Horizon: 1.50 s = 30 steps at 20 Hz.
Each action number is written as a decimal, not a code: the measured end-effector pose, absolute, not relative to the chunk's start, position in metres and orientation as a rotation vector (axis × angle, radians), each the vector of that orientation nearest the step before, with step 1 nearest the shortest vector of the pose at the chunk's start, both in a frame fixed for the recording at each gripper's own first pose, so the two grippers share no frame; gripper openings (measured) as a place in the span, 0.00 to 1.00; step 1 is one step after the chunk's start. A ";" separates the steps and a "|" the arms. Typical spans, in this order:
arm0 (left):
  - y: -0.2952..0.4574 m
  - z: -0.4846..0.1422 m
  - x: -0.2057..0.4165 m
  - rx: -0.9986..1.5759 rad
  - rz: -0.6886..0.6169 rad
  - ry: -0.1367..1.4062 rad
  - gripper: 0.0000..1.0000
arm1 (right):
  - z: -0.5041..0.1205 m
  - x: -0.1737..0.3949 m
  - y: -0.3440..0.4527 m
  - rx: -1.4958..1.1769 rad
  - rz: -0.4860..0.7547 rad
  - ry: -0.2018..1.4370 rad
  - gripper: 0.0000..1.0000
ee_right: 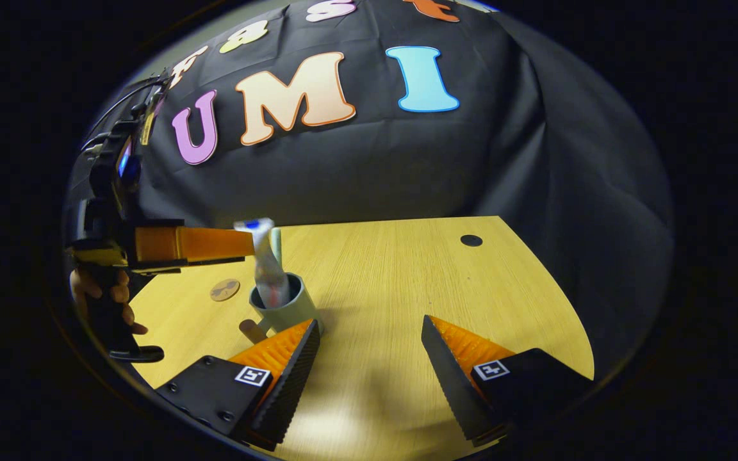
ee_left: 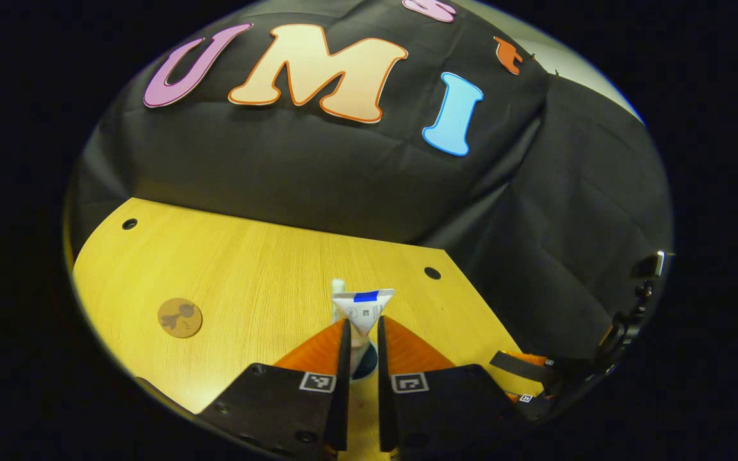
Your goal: Put the toothbrush and toothpaste on the desktop into the cup, then pick up the cup and place it on the coaster on the desktop.
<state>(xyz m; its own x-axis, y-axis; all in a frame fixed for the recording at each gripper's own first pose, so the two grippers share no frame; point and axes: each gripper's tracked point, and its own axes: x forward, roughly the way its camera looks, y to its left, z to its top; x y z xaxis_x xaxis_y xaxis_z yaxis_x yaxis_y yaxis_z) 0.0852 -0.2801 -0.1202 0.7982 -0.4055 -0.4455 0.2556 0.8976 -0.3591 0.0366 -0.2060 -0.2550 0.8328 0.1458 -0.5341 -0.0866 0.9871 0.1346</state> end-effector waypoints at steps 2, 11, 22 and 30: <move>-0.271 -0.114 0.087 -0.264 -0.334 0.505 0.49 | -0.257 0.036 -0.198 0.116 0.146 0.605 0.99; -0.168 -0.110 0.063 -0.154 -0.146 0.417 0.94 | -0.264 0.034 -0.110 0.213 0.341 0.856 0.99; -0.034 -0.137 0.030 -0.120 -0.008 0.467 0.94 | -0.306 0.036 -0.073 0.246 0.238 1.211 0.99; 0.024 -0.156 0.012 -0.146 0.048 0.514 0.94 | -0.332 0.054 -0.064 0.182 0.155 1.321 0.96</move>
<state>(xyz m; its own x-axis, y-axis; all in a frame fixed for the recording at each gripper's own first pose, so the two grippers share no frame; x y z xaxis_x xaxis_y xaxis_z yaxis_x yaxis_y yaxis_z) 0.0124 0.0239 -0.1564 0.8701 0.0091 -0.4928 -0.0822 0.9885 -0.1268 0.0536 -0.0641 -0.3320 0.2408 0.2156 -0.9463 -0.0094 0.9755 0.2199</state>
